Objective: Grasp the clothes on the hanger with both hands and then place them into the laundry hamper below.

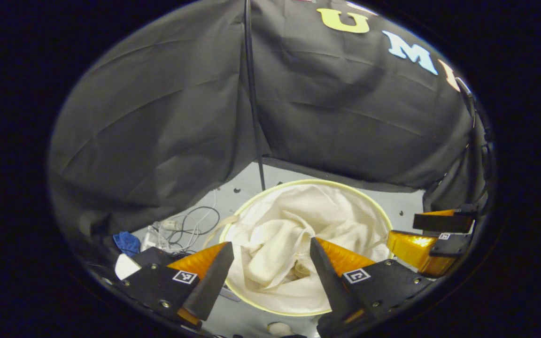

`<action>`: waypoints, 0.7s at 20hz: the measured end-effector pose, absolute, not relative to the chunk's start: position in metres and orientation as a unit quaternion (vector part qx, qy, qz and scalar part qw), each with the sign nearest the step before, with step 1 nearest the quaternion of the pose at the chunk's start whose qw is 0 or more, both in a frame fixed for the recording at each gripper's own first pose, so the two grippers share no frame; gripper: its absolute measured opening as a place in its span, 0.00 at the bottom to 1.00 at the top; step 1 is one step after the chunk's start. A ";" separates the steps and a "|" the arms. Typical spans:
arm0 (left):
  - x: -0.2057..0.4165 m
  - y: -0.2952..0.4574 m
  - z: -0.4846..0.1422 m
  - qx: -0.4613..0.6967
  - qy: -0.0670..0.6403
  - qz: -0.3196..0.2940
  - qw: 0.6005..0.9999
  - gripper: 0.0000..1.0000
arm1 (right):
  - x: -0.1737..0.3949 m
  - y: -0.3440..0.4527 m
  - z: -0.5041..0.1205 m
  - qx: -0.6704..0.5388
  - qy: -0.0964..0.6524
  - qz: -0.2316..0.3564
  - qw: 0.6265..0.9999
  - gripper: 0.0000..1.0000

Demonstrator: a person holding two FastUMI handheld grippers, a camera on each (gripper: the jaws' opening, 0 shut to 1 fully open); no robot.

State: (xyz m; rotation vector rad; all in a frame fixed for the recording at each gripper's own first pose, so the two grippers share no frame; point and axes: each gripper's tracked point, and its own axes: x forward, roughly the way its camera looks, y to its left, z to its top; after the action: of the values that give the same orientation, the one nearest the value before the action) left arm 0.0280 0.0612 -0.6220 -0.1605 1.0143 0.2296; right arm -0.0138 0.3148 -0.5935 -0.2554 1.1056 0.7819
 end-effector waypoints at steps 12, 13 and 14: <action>0.039 0.073 -0.444 -0.038 0.372 0.068 0.925 0.96 | 0.017 0.287 -0.421 -0.062 0.397 0.326 0.856 0.99; 0.043 0.075 -0.421 -0.037 0.355 0.064 0.932 0.96 | 0.018 0.282 -0.399 -0.060 0.381 0.324 0.864 0.99; 0.046 0.073 -0.398 -0.037 0.336 0.060 0.939 0.96 | 0.023 0.276 -0.377 -0.058 0.365 0.321 0.872 0.99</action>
State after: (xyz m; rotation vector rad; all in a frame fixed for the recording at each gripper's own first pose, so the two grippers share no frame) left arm 0.0464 0.0734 -0.3980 -0.0753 0.6868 0.1216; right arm 0.0230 0.2756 -0.3771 -0.1214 0.7619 0.6712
